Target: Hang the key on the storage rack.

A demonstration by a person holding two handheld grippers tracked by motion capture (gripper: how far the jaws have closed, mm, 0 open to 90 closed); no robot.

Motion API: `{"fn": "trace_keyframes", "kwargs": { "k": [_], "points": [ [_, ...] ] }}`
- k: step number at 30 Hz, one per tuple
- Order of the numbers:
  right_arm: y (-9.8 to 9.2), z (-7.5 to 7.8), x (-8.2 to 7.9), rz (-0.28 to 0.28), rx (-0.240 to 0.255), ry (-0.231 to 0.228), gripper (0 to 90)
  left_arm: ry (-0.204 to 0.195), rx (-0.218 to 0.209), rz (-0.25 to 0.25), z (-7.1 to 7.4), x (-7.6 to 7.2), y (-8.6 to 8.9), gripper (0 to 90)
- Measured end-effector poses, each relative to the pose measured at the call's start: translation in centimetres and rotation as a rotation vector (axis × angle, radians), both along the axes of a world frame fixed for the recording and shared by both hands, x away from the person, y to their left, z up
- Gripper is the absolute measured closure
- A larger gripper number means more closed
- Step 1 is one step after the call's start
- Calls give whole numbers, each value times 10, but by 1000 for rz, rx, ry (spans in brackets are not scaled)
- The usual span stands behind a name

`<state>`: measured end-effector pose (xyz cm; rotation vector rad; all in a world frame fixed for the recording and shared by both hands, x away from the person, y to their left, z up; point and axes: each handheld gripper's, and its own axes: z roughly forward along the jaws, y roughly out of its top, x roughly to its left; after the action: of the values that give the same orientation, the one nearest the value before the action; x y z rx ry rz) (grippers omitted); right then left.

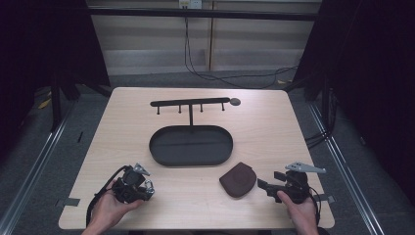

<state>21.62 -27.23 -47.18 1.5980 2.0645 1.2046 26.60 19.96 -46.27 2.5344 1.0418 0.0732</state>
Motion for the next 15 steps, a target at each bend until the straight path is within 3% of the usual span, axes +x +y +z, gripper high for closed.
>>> {"fn": "trace_keyframes", "kwargs": {
  "k": [4,8,13,15],
  "points": [
    [0,0,0,-1,-2,2,207,4,23,-31,6,1,2,809],
    [0,0,0,0,-3,2,207,3,43,-61,10,3,0,822],
    [0,0,0,-2,-2,5,207,31,56,-82,8,9,-2,817],
    [0,-1,1,0,-4,5,207,48,61,-103,7,11,-4,880]
  ]
}}
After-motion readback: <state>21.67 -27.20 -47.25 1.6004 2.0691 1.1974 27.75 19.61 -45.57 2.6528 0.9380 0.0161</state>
